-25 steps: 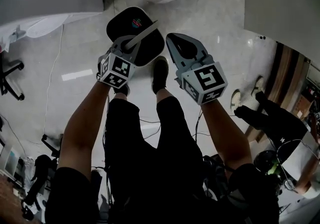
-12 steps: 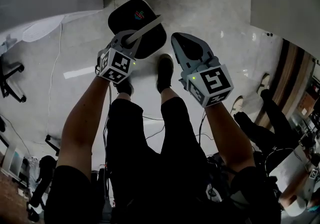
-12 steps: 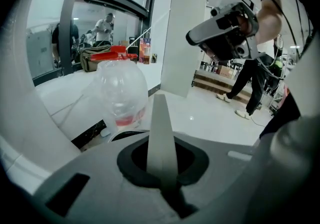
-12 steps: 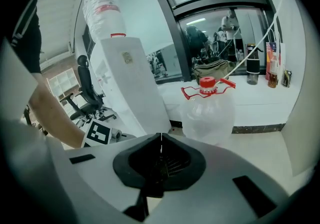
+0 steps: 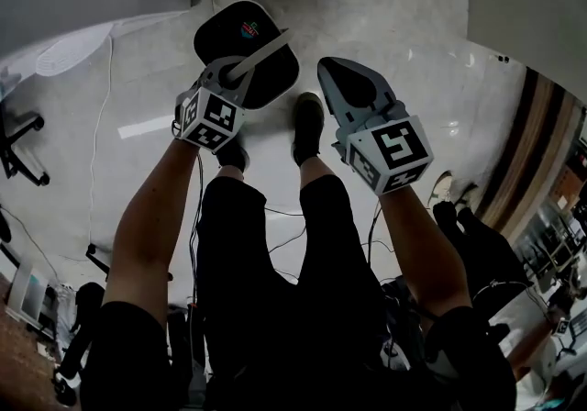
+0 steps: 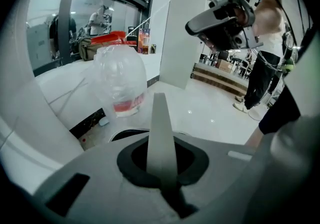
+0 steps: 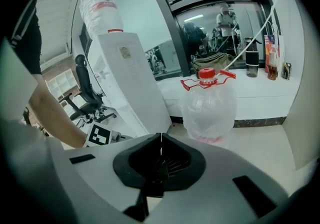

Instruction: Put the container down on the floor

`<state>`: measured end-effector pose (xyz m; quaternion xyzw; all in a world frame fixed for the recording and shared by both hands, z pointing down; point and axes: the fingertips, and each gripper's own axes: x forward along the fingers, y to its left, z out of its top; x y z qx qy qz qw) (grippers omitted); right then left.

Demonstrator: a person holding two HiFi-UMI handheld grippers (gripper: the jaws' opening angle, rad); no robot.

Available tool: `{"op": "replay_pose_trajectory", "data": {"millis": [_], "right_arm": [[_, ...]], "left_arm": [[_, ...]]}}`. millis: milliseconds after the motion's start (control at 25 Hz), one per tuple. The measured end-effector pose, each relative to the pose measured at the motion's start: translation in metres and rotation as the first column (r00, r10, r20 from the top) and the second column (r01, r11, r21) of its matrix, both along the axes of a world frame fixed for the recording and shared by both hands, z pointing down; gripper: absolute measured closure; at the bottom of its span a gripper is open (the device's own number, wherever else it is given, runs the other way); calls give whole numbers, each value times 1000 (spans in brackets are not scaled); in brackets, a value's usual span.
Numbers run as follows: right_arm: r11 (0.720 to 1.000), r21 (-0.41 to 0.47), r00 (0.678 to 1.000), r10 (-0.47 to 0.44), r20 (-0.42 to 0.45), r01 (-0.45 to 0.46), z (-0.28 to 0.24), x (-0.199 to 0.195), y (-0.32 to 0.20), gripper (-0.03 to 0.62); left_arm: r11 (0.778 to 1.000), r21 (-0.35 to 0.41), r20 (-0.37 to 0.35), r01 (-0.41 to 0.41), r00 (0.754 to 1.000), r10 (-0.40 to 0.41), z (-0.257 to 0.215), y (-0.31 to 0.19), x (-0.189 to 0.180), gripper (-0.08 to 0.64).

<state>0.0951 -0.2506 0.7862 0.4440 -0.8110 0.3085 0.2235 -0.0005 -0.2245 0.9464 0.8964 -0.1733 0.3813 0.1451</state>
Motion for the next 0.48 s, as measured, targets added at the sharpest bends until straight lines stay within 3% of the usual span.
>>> {"op": "replay_pose_trajectory", "data": {"millis": [480], "right_arm": [[1000, -13, 1000, -3, 18, 3, 8, -15, 17, 583]], "left_arm": [[999, 20, 42, -30, 999, 29, 8, 25, -17, 549]]}}
